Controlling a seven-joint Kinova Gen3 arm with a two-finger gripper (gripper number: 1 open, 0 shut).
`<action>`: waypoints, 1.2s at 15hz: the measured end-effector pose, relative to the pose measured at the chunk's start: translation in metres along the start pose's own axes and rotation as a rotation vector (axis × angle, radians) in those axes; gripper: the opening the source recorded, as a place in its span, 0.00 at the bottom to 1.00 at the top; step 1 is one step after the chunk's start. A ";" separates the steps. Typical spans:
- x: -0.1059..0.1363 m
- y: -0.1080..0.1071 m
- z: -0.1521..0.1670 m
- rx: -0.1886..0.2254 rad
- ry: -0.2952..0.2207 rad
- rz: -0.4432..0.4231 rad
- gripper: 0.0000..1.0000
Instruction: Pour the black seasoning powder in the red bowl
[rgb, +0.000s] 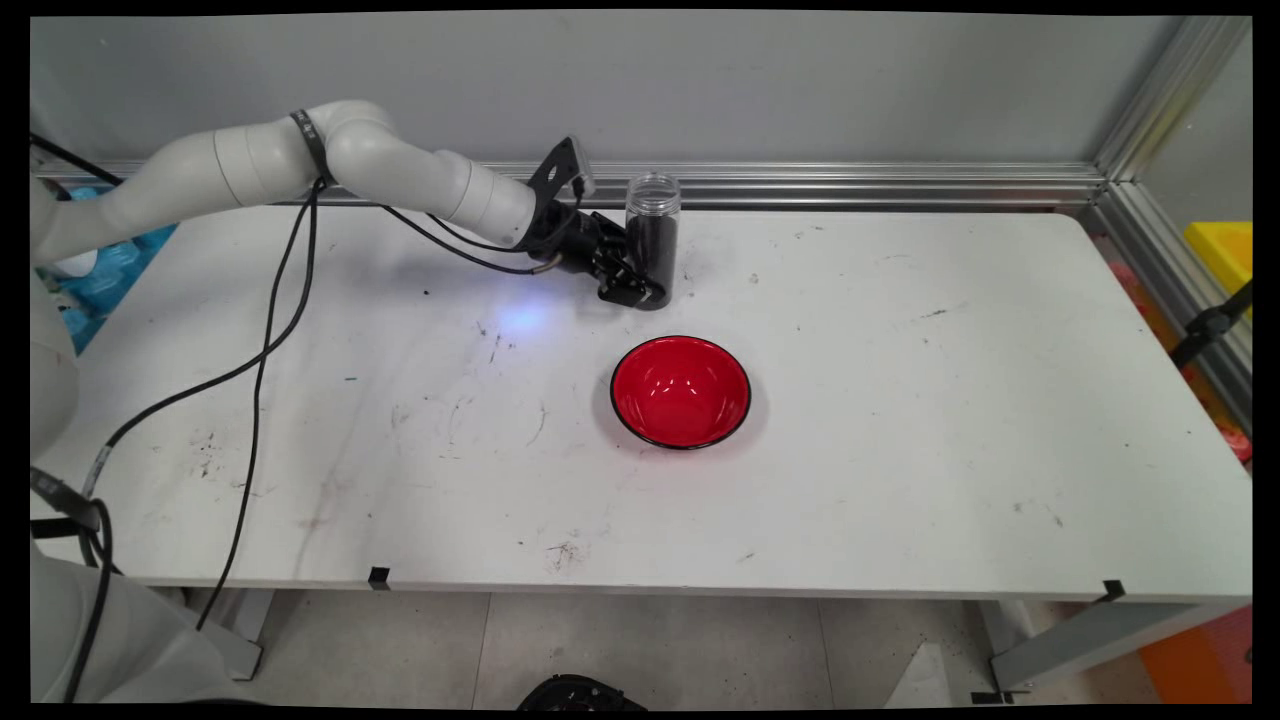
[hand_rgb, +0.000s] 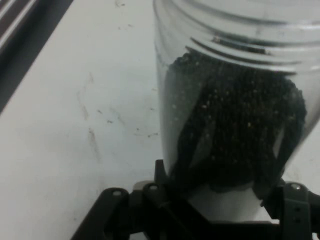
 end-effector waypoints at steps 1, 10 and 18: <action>0.004 0.000 -0.004 0.000 0.003 -0.001 0.00; 0.041 0.012 -0.040 0.018 0.031 0.034 0.00; 0.066 0.033 -0.067 0.048 0.036 0.251 0.00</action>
